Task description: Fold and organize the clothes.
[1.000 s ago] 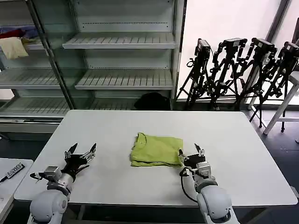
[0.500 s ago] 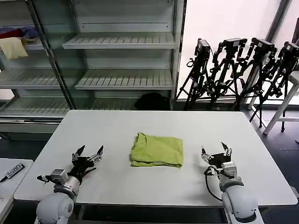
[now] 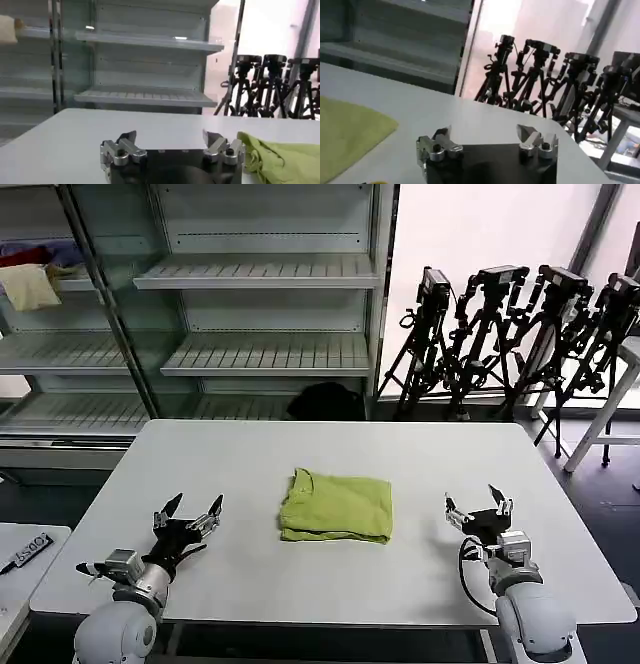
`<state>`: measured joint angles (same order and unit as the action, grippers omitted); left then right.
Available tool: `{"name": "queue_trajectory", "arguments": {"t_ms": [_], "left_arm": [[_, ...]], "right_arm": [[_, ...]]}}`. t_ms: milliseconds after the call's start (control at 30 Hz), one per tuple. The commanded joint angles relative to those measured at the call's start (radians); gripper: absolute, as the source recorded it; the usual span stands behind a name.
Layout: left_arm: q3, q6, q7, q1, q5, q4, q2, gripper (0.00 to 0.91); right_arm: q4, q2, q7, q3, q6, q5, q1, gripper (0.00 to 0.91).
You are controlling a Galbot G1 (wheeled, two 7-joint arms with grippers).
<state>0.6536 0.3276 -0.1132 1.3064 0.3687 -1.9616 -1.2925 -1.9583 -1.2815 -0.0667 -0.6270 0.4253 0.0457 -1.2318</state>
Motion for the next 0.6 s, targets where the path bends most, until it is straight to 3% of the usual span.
{"name": "queue_trajectory", "arguments": {"t_ms": [33,233,600], "left_arm": [[0.005,-0.012,-0.001,0.011,0.011,-0.008,0.003,0.907],[0.021,-0.024,-0.002,0.011,0.029,0.005,0.015,0.907],[0.050,-0.046,-0.001,0.021,0.080,0.017,0.026,0.907]], "right_arm": [[0.005,0.016,-0.052,-0.033,-0.028,0.104,-0.004,0.907],[0.015,0.022,-0.077,-0.051,-0.030,0.130,-0.004,0.907],[0.022,0.018,-0.065,-0.066,-0.057,0.178,-0.019,0.907]]}}
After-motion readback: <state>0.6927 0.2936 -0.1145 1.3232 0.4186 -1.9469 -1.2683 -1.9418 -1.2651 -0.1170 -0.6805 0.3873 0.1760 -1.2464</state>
